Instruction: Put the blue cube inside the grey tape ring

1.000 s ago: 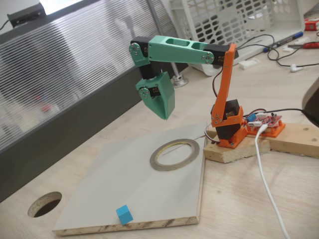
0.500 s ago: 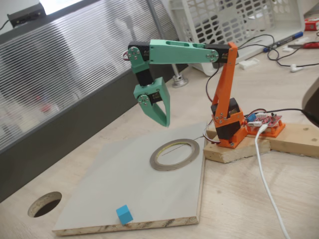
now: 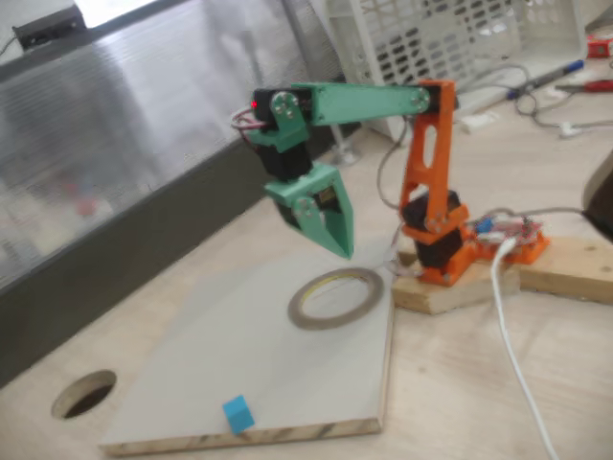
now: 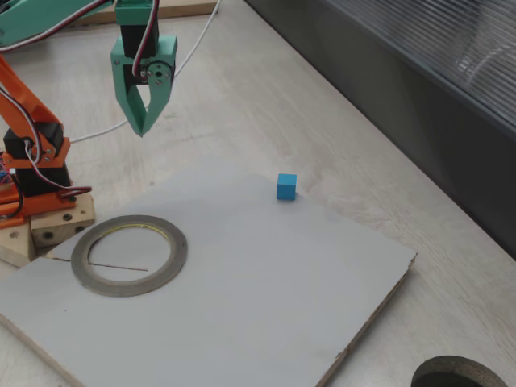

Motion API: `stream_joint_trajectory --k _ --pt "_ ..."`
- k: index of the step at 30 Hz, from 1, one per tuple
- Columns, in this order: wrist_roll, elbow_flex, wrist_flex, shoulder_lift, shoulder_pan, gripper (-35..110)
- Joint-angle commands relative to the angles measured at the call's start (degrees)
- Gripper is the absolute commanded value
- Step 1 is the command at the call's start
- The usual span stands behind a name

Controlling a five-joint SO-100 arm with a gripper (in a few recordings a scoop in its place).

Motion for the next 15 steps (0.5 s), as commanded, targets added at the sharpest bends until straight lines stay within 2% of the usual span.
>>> stream_joint_trajectory --k 1,6,15 --pt "1.1 -1.5 1.1 -5.2 -1.0 0" --pt "1.1 -10.6 1.0 -15.2 -1.0 0" --pt "0.9 -49.7 0.9 -47.5 -1.5 0"
